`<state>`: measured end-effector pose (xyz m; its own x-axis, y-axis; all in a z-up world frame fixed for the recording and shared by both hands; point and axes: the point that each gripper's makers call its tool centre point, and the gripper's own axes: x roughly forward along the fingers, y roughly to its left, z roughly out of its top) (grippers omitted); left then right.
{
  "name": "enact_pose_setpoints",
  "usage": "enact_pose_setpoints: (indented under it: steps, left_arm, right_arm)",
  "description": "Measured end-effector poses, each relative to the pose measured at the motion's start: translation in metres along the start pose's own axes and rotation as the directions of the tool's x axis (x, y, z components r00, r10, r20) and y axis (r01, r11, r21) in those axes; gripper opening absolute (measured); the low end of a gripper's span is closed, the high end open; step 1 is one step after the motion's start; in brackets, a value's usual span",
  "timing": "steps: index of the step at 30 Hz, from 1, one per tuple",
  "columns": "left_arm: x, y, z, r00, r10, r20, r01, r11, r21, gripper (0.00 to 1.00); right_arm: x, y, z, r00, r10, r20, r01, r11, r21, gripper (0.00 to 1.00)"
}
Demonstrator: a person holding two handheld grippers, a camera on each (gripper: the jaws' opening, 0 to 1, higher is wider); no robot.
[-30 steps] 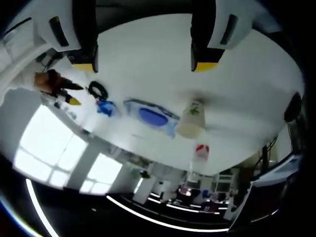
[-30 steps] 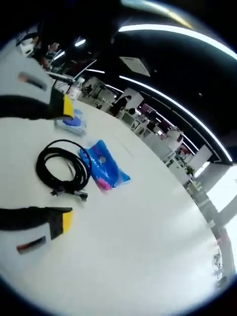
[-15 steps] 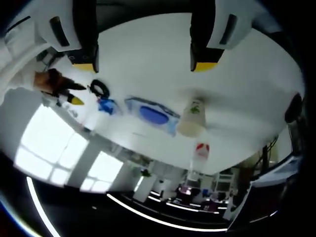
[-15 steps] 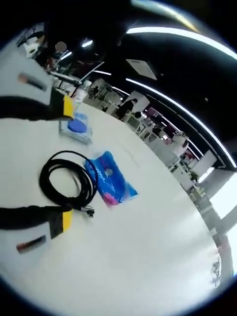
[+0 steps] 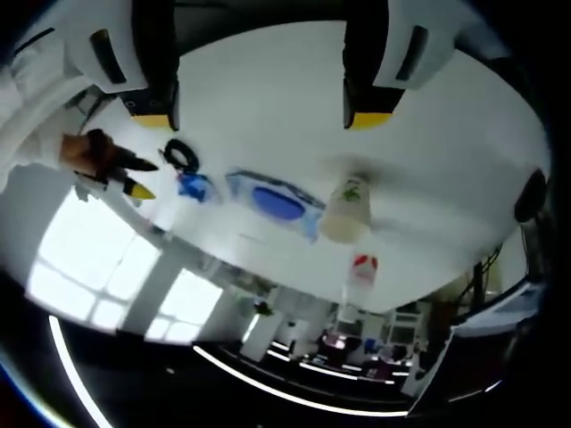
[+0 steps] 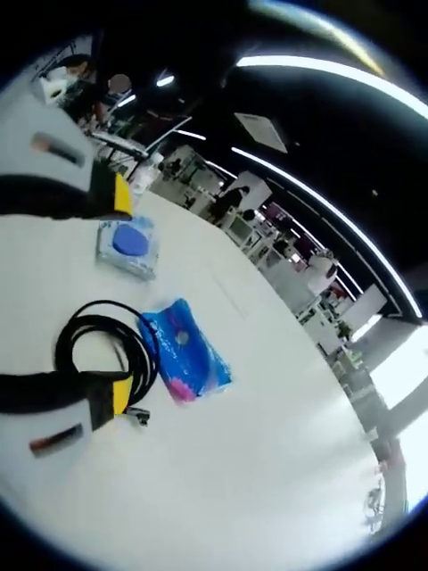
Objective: Arrange the tabletop items into an orderly group along one side of the table until the central work area is clear of visible clutter.
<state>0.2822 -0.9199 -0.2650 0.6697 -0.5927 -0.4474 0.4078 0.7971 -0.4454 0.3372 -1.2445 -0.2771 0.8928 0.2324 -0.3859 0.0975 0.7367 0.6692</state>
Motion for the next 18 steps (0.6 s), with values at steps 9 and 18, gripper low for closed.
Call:
enact_pose_setpoints:
  steps: [9,18]
  left_arm:
    - [-0.003,0.001,0.002,1.000,0.011,0.014,-0.011,1.000,-0.004,0.70]
    - [-0.003,0.004,0.003,1.000,0.017,0.017,-0.017,1.000,-0.009,0.70]
  right_arm:
    - [0.029,0.020,-0.013,0.996,0.065,-0.058,-0.064,0.998,0.014,0.66]
    - [0.055,0.041,-0.026,0.985,0.110,-0.136,-0.111,0.994,0.001,0.66]
